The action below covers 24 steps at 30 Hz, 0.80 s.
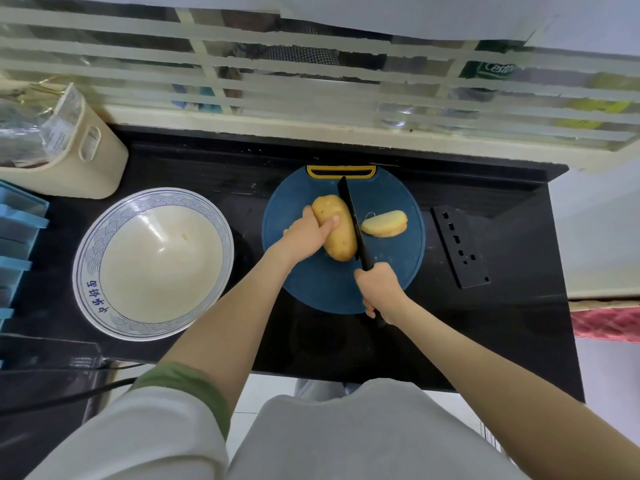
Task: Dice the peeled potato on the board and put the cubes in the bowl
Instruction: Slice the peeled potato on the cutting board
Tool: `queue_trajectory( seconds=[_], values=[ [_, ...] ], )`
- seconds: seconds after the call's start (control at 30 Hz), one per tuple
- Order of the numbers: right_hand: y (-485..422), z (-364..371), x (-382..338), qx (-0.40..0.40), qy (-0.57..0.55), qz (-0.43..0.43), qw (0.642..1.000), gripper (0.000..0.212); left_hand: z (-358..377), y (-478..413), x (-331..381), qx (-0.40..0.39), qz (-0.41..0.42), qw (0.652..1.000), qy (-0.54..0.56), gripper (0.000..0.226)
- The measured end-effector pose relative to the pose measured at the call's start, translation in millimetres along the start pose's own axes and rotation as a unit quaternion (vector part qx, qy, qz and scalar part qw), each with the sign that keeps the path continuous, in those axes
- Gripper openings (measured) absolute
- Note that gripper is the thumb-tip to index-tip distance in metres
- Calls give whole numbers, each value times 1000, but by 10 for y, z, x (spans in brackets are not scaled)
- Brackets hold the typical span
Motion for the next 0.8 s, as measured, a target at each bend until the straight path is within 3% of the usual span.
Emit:
queue_trajectory(
  seconds=[0.13, 0.53, 0.8],
  values=[
    [-9, 13, -7, 12, 46, -46, 998, 31, 13, -10, -20, -5, -8, 1000, 13, 82],
    [-37, -52, -15, -8, 50, -44, 998, 27, -21, 9, -9, -3, -19, 999, 31, 81],
    [-130, -2, 46, 11, 121, -69, 990, 30, 4, 36, -75, -14, 6, 999, 51, 82]
  ],
)
Point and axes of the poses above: each hand's wrist, its own y-axis away from the middle knuckle, its own z-axis out of the palm, x = y × z, the point moved 1 cm from there along -y, towards the middle knuckle, and after that the axes turned 4 degrees about x, right-handed, at the moved point
